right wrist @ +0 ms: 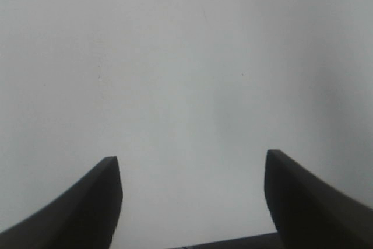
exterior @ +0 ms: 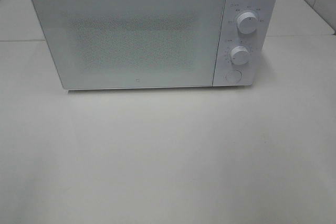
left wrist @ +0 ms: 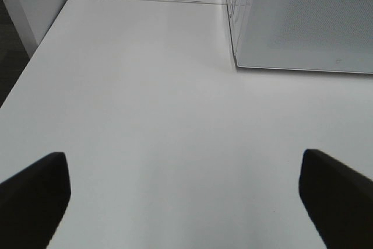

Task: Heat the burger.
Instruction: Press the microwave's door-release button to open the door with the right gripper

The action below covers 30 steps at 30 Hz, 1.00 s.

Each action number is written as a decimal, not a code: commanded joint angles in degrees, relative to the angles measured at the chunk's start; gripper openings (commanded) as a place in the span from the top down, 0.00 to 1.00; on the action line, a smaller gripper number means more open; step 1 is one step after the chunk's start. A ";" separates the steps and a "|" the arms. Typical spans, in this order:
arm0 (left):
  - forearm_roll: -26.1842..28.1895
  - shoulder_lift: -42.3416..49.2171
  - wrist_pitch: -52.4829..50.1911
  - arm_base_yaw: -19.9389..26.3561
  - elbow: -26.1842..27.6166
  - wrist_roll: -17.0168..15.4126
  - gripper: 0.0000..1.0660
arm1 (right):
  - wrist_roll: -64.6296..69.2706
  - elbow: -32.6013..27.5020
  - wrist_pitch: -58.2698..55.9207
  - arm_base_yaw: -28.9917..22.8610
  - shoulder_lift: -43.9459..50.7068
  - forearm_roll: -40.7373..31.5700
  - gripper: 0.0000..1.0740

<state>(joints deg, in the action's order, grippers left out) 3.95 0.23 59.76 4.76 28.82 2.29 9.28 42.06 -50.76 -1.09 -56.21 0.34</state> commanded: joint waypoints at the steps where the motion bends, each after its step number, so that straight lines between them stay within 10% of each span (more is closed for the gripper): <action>1: 0.11 1.03 -0.40 -0.29 -0.17 -0.46 0.06 | -3.50 -2.41 -5.67 3.04 8.31 -0.34 0.36; 30: 0.11 1.03 -0.40 -0.29 -0.17 -0.46 0.06 | -9.91 -13.35 -9.74 3.04 52.14 -3.38 0.36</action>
<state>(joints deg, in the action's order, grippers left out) 3.95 0.23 59.76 4.76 28.82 2.29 0.00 28.76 -60.96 1.83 -5.04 -3.44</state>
